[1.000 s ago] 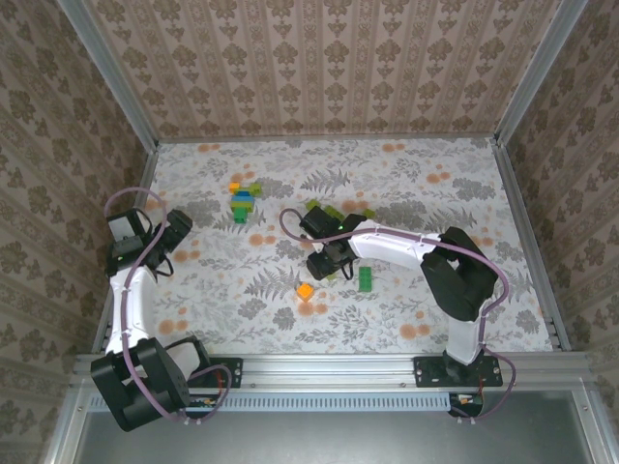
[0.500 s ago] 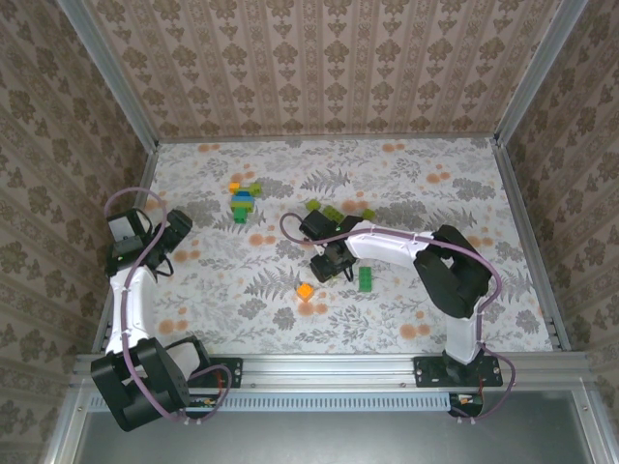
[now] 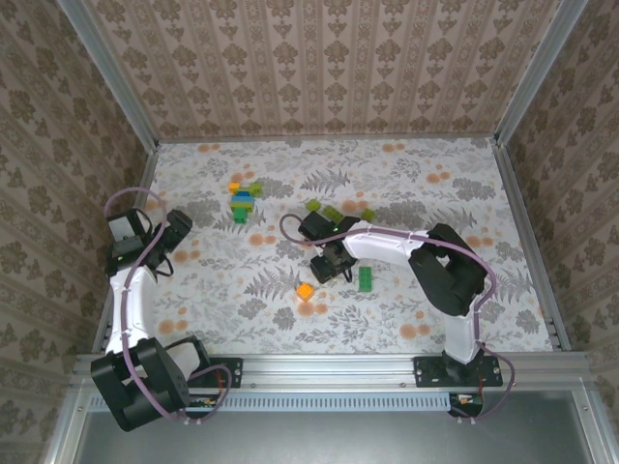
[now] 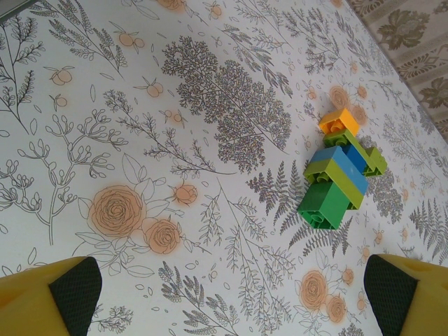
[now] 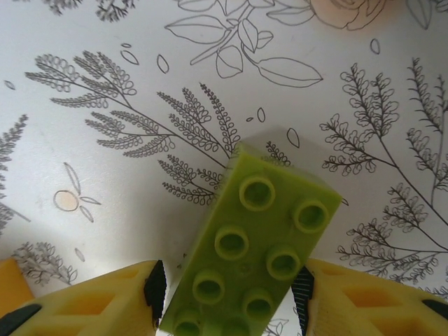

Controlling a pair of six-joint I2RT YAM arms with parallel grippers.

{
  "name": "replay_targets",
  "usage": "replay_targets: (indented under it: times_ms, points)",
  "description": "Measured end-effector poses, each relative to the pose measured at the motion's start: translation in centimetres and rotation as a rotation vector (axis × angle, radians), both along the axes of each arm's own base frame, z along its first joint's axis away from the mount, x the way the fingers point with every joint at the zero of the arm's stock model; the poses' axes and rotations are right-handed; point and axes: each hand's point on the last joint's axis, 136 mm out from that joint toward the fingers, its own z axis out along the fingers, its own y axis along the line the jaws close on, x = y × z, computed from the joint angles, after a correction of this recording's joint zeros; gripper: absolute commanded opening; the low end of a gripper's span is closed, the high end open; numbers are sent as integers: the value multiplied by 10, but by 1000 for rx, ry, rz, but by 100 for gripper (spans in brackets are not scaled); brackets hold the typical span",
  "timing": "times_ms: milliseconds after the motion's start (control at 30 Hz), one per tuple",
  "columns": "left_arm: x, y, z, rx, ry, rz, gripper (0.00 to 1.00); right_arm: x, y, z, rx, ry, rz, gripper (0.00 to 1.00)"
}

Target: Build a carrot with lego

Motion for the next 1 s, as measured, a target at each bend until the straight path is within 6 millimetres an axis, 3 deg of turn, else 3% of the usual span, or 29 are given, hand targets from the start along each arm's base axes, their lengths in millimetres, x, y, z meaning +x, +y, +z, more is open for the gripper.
replay_targets:
  times_ms: [500,833,1000]
  points:
    - [0,0,0,0,0,0,100,8,3,3,10,-13,-86,51]
    - [0,0,0,0,0,0,100,12,4,2,5,-21,-107,45]
    - [0,0,0,0,0,0,100,13,4,2,1,-25,-108,37]
